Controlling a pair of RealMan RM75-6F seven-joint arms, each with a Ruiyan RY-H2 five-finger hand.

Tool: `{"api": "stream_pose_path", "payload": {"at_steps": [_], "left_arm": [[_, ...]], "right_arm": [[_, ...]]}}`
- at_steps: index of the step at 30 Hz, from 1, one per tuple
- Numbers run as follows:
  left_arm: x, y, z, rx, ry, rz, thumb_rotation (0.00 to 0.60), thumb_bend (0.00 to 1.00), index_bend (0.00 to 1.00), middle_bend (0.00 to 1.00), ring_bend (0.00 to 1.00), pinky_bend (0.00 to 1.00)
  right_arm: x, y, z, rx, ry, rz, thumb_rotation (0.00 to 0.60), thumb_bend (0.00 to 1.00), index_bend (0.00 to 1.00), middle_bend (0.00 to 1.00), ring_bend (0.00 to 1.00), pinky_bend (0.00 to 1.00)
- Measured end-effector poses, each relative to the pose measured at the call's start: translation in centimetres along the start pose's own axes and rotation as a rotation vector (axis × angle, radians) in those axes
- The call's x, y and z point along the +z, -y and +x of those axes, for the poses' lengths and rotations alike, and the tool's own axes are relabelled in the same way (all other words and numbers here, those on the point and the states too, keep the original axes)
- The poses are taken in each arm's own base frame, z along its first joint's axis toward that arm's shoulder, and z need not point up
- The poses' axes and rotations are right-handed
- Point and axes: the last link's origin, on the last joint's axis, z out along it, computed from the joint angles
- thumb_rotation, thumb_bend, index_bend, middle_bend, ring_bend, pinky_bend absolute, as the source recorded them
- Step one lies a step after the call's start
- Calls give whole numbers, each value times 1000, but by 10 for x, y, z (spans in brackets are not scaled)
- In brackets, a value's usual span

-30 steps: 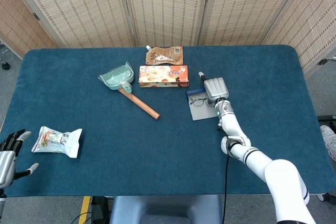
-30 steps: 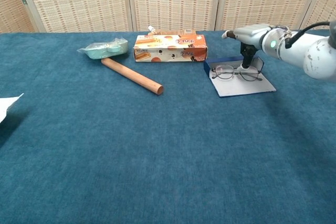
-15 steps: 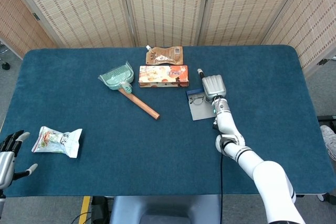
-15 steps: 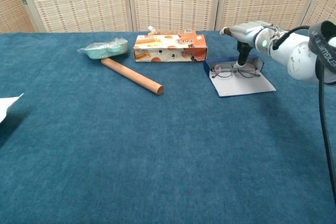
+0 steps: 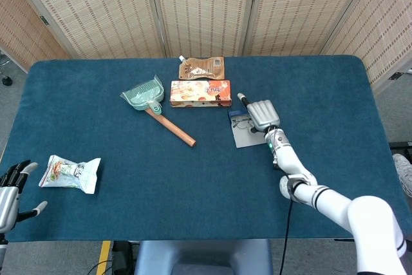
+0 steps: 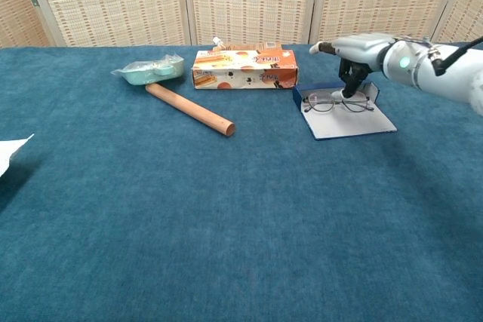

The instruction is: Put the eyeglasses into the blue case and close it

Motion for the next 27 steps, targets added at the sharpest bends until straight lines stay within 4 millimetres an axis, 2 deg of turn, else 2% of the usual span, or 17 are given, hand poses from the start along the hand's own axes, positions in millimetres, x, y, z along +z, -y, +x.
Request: {"api": "stream_pose_path", "payload": {"at_steps": [7, 11, 17, 22, 27], "left_arm": [[1, -2, 0, -2, 1, -8, 600, 187, 180, 155, 150, 270], [1, -2, 0, -3, 1, -4, 600, 187, 180, 155, 150, 270], [1, -4, -3, -7, 9, -14, 600, 187, 180, 155, 150, 270], [2, -4, -1, -5, 5, -15, 600, 187, 180, 155, 150, 270], [2, -4, -1, -4, 6, -13, 600, 187, 180, 155, 150, 270]], "right_arm": [[-44, -25, -7, 12, 102, 22, 600, 462, 34, 847, 1000, 976], [-60, -41, -17, 3, 167, -8, 600, 464, 37, 847, 1000, 976], [-64, -46, -31, 3, 226, -18, 600, 466, 45, 847, 1000, 976], [-60, -41, -41, 4, 249, -8, 600, 466, 46, 847, 1000, 976], [-54, -36, -42, 8, 248, -2, 600, 466, 46, 847, 1000, 976]]}}
